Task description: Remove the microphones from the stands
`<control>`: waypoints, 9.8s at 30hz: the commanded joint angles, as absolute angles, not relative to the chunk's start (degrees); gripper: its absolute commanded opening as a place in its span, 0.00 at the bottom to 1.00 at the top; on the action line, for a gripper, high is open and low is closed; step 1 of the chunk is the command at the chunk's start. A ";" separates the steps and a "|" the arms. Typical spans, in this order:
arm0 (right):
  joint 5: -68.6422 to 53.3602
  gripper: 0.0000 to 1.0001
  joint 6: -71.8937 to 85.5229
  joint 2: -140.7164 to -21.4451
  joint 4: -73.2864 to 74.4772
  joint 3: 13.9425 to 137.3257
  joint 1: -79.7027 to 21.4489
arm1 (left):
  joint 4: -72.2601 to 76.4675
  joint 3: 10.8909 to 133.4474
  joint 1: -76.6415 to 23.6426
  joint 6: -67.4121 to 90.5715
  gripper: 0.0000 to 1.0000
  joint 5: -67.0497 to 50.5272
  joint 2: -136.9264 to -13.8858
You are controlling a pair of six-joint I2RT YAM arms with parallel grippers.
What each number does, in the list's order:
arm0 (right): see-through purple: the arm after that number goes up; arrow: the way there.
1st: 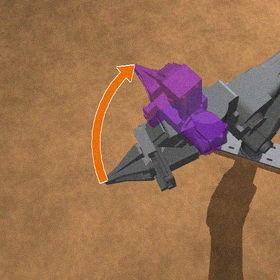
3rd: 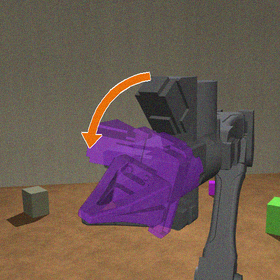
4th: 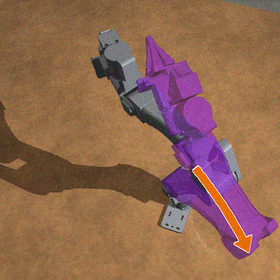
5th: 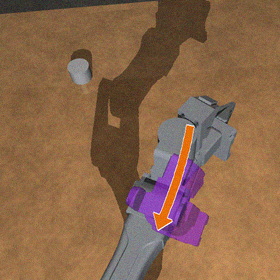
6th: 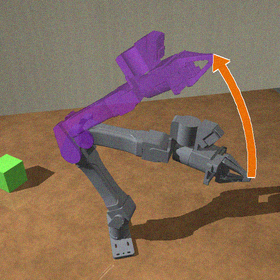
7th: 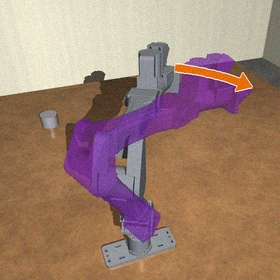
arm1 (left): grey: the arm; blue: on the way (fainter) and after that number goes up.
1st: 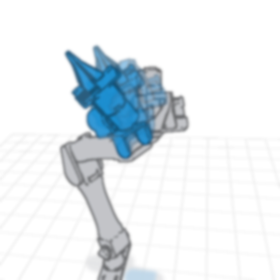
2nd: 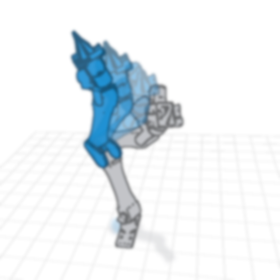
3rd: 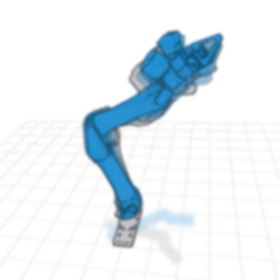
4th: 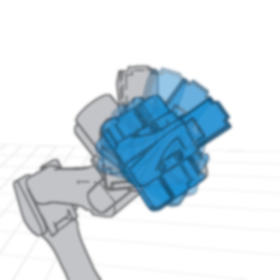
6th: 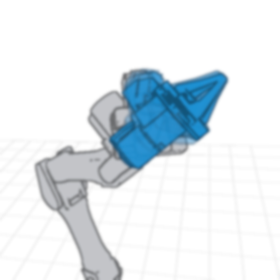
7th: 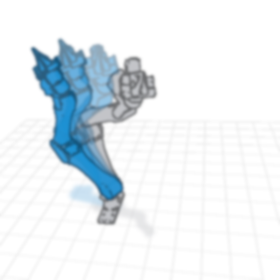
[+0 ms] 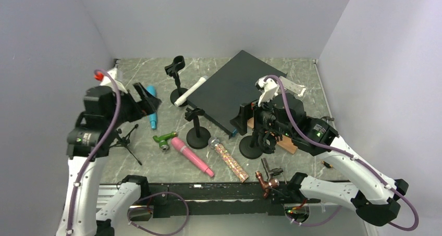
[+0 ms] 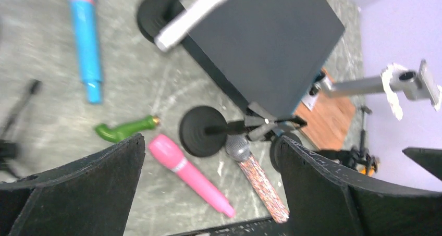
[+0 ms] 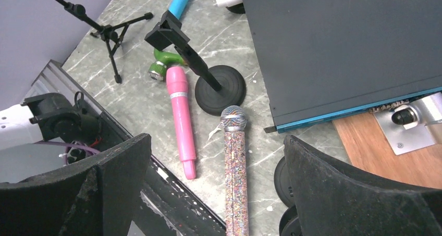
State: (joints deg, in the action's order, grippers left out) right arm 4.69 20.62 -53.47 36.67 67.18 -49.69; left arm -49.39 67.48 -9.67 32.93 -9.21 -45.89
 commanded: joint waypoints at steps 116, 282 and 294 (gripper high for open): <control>-27.67 0.63 39.10 -113.90 11.47 105.94 -50.43 | -11.54 56.50 -8.57 31.20 0.00 -0.19 -52.69; -1.16 0.98 -0.57 -61.49 0.27 68.80 -58.01 | -33.57 47.96 18.81 29.34 0.38 -2.63 -49.93; -0.33 0.98 -0.09 -61.51 3.68 71.02 -58.02 | -36.02 58.10 18.73 32.49 0.56 -4.32 -51.58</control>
